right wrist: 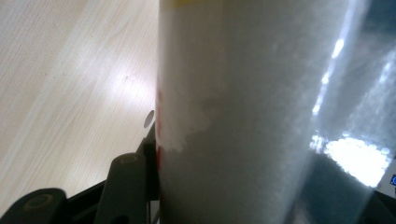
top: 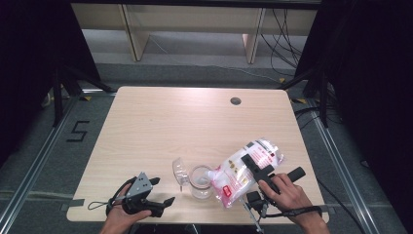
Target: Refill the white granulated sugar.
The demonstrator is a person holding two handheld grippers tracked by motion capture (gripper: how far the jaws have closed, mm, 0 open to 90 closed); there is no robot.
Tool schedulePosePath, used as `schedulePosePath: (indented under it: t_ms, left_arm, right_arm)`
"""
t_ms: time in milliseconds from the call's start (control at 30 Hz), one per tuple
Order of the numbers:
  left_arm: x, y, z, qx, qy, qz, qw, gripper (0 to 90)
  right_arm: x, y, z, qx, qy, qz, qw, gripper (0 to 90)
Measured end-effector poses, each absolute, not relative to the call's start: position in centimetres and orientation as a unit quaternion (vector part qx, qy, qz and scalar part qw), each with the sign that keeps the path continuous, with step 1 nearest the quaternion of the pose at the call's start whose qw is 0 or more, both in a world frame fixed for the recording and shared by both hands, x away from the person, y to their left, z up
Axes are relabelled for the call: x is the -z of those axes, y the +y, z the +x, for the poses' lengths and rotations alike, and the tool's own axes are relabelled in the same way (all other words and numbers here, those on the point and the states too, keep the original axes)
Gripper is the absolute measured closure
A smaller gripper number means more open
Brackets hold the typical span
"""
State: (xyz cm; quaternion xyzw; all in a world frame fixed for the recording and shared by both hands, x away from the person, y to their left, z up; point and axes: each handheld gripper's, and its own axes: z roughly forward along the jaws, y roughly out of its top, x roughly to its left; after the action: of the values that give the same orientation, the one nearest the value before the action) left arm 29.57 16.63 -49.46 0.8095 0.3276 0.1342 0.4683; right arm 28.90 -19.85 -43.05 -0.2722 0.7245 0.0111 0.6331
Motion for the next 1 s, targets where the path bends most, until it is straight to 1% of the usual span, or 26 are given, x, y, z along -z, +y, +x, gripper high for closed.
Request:
schedulePosePath:
  t_ms: [133, 433, 467, 1000]
  left_arm:
    - [49.42, 16.72, 29.68, -0.139, 0.317, 0.813, 0.468, 15.1]
    - [49.46, 16.62, 29.55, -0.134, 0.327, 0.810, 0.468, 15.1]
    - [49.36, 16.76, 29.67, -0.143, 0.317, 0.815, 0.463, 15.1]
    - [49.37, 16.73, 29.67, -0.142, 0.318, 0.812, 0.469, 15.1]
  right_arm:
    - [42.95, -19.83, 28.92, -0.008, 0.725, -0.275, 0.632, 51.9]
    - [42.89, -19.96, 28.89, -0.010, 0.725, -0.272, 0.633, 52.0]
    - [42.84, -19.95, 28.85, -0.006, 0.727, -0.271, 0.631, 52.0]
    - [42.74, -19.94, 28.80, -0.005, 0.725, -0.274, 0.631, 52.2]
